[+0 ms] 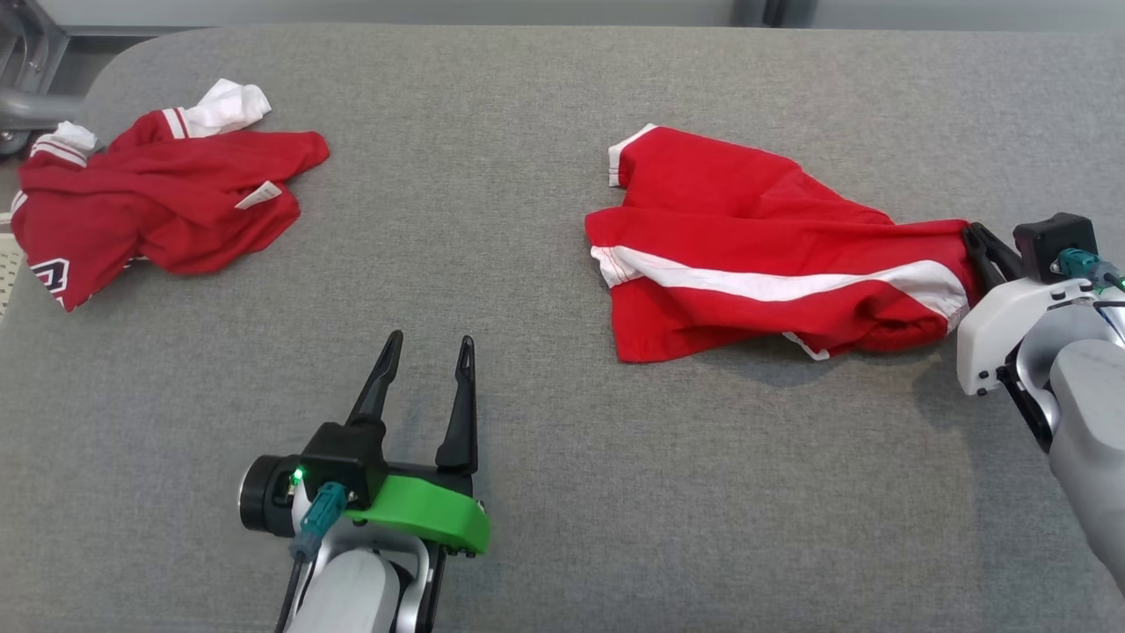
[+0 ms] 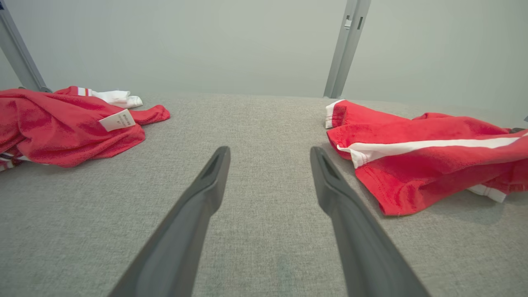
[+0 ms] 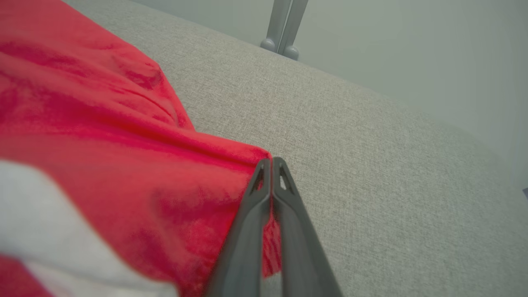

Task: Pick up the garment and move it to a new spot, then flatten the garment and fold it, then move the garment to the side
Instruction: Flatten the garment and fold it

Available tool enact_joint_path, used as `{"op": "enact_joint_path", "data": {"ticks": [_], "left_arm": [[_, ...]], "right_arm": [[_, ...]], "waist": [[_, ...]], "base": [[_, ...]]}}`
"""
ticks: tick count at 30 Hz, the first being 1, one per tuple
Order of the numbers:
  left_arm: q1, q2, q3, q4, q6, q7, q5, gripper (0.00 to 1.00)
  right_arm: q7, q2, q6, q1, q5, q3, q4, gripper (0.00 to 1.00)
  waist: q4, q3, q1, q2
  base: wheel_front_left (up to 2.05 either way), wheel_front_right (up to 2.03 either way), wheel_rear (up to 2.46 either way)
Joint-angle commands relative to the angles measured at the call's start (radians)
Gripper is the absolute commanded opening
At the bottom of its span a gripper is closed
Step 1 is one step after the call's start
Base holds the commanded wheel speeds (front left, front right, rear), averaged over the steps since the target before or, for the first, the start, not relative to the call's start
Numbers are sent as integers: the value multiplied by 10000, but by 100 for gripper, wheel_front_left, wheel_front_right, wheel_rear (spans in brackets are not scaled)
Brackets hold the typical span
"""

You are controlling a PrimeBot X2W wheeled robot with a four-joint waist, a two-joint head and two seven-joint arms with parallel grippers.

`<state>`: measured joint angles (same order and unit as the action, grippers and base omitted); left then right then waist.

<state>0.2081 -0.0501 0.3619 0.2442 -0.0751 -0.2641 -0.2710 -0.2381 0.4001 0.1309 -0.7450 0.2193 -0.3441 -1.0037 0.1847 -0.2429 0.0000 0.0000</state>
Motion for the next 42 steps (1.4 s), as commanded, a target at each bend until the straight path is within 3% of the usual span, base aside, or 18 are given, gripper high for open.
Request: {"op": "enact_joint_path", "data": {"ticks": [1, 9, 17, 22, 29, 42], "left_arm": [[141, -8, 2, 33, 27, -4, 73, 100], [35, -10, -102, 107, 120, -4, 215, 100], [-146, -12, -208, 78, 172, -4, 356, 100], [-329, -13, -274, 70, 214, -4, 337, 100], [-620, -13, -590, 123, 238, -4, 184, 100], [-1669, -13, -1550, -31, 341, -3, 187, 100]], "right_arm": [[-129, 0, -3, -84, 110, 16, -57, 100], [-272, 30, -3, 258, 589, 309, 744, 100], [-275, 97, -1, 1838, 817, 1607, 3013, 100], [-277, -375, -1, 3147, 678, 2419, 4355, 100], [-278, -1675, -1, 4632, 135, 3145, 6020, 100], [-279, -2761, -1, 5982, -531, 2939, 7495, 100]], "waist": [[-233, 5, 0, 0], [-925, 172, 0, 0], [-1565, 548, 0, 0], [-1887, 815, 0, 0], [-2285, 1286, 0, 0], [-2256, 2207, 0, 0]], "base": [[0, 0, 0], [0, 0, 0], [0, 0, 0], [0, 0, 0], [0, 0, 0], [0, 0, 0]]}}
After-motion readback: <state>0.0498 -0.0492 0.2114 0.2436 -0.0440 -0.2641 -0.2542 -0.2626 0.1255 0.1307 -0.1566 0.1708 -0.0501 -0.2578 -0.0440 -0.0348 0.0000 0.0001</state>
